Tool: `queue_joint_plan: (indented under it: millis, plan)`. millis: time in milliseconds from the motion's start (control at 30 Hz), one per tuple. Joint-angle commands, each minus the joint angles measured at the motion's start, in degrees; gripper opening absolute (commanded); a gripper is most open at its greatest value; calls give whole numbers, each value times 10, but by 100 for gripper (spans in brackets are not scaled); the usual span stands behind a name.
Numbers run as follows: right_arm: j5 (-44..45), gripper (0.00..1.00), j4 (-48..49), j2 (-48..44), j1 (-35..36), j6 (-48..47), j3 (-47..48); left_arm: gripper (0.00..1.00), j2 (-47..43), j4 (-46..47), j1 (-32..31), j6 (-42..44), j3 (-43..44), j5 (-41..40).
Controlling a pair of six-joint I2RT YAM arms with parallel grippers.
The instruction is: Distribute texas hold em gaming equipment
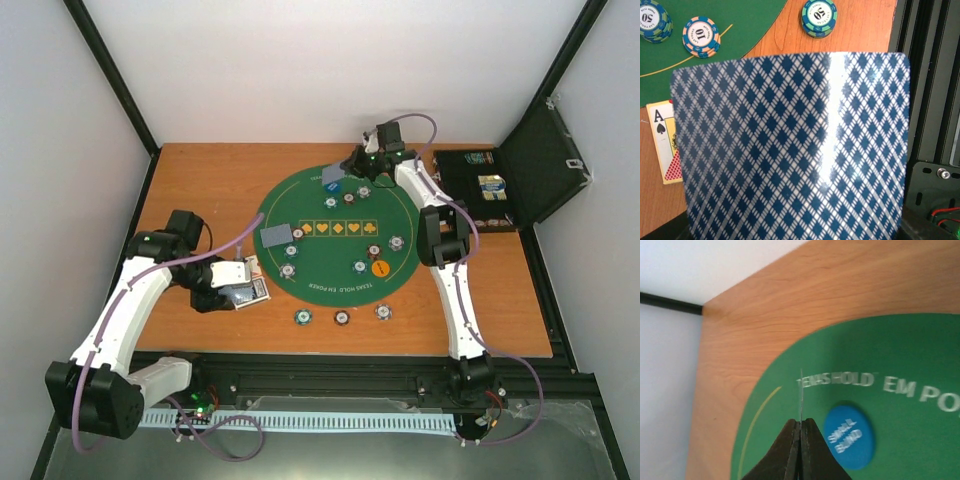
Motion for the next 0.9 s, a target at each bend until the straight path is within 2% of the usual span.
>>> queue_joint_plan:
  millis: [0,33,67,133,167,233,367,433,567,733,867]
  plan:
    - [27,3,-68,44,-6,-13,69,14,3,-26,1,-3,32,11]
    - [32,5,-73,45,-6,-18,70,14,3,-28,2,-2,34,11]
    - [42,12,-84,44,-6,-24,71,14,1,-29,1,-2,34,11]
    - [63,35,-106,33,-5,-39,68,14,-2,-33,1,-2,34,10]
    - [78,43,-122,28,-5,-47,68,14,-4,-35,2,-1,35,11]
    - [110,53,-146,2,-5,-63,59,14,-7,-39,2,-2,36,12]
    - [155,67,-140,-103,-5,-77,-36,13,-18,-42,2,-2,33,8]
    - [144,69,-105,-174,-2,-65,-124,14,-22,-44,2,-1,33,6]
    - [80,78,25,-336,33,-11,-358,13,-28,-47,2,-4,35,10]
    - [7,80,241,-508,128,104,-646,13,-30,-50,2,-9,37,24]
    - [1,83,392,-598,229,200,-801,13,-30,-52,2,-11,36,26]
